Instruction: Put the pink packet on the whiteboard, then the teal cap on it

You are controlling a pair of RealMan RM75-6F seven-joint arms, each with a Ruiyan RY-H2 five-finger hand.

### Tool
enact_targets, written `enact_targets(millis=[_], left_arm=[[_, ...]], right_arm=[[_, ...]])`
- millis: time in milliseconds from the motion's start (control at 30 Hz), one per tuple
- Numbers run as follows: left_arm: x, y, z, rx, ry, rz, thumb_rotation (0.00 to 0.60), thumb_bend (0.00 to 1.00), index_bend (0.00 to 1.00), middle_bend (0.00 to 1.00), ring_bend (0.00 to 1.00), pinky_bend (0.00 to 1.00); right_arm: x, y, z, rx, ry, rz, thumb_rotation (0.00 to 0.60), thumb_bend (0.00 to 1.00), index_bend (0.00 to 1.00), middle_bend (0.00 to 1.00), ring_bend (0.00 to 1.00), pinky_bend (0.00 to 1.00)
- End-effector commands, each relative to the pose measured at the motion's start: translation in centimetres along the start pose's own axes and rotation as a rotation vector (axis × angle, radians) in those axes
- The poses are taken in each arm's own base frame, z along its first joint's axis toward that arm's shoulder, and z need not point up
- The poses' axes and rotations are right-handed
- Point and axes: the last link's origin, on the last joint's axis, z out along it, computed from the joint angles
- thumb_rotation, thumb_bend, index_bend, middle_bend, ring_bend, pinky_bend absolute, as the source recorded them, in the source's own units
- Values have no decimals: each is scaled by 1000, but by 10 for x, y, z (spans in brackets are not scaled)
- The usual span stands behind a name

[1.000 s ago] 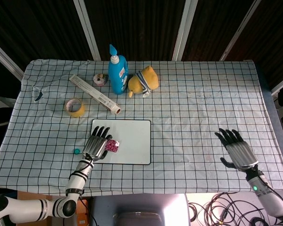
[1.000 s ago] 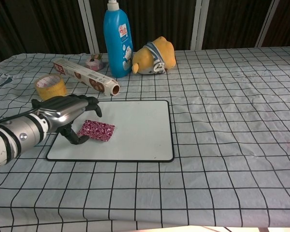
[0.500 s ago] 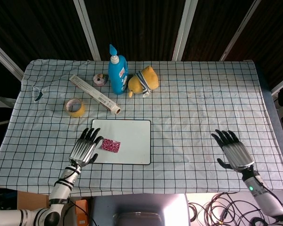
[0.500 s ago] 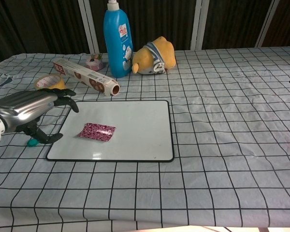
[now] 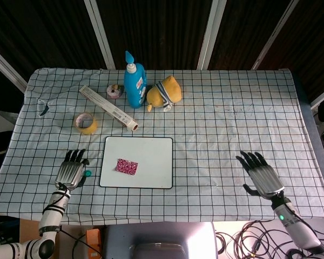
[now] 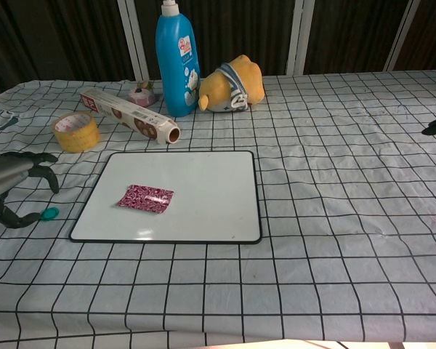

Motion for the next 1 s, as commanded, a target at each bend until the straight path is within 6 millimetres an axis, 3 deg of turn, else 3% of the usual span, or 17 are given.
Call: enact_targets(millis=[33, 1000], left_arm=[[-2, 0, -3, -8, -8, 5, 600, 367, 365, 39, 0, 44], [-16, -3, 5, 1, -44, 8, 600, 366, 446, 63, 0, 42]], right_arm=[[0, 0, 1, -1, -1, 6, 600, 254, 0, 0, 0, 4], [-3, 1, 0, -16, -7, -6, 600, 254, 0, 0, 0, 4]])
